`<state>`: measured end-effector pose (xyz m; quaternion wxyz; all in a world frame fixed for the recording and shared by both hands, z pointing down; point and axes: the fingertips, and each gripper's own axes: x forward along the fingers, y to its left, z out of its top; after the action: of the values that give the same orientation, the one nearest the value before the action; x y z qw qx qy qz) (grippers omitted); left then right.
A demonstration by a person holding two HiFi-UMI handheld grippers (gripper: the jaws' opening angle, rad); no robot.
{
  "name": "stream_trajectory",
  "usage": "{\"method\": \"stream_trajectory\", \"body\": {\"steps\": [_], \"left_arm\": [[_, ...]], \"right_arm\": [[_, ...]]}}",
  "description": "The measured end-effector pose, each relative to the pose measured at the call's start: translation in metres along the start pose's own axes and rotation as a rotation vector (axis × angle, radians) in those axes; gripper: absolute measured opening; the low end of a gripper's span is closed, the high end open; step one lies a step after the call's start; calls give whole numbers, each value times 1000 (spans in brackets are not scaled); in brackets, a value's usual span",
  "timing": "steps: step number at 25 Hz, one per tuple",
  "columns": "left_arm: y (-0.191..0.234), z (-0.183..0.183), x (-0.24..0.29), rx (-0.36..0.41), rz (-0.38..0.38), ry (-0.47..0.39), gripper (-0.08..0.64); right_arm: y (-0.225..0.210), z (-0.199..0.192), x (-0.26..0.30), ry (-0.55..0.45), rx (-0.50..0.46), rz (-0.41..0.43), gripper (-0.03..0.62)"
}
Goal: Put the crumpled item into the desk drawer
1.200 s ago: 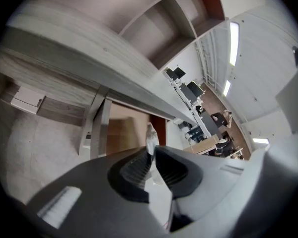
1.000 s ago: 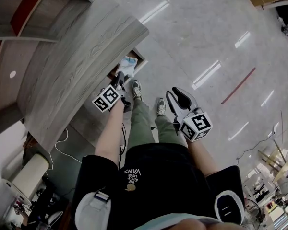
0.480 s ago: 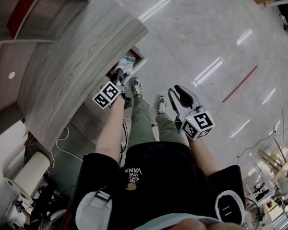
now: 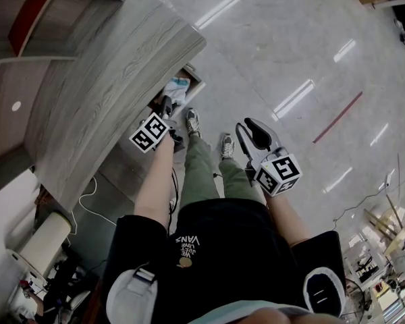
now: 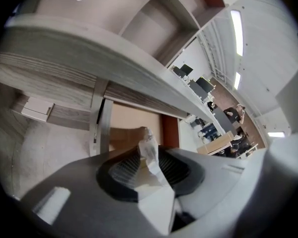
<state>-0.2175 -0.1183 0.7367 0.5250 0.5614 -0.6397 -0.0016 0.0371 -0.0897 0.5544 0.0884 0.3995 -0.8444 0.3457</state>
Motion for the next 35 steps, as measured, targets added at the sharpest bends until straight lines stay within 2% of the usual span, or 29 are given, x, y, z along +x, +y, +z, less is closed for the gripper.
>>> {"method": "stream_trajectory", "body": {"steps": [5, 20, 35], "left_arm": [[4, 5, -10, 32, 60, -24, 118], [3, -10, -31, 35, 46, -14, 118], [3, -13, -24, 39, 27, 0, 118]], "right_arm": [[-1, 0, -2, 7, 0, 1, 83], [7, -5, -2, 10, 7, 14, 83], [6, -5, -3, 9, 10, 6, 83]]}}
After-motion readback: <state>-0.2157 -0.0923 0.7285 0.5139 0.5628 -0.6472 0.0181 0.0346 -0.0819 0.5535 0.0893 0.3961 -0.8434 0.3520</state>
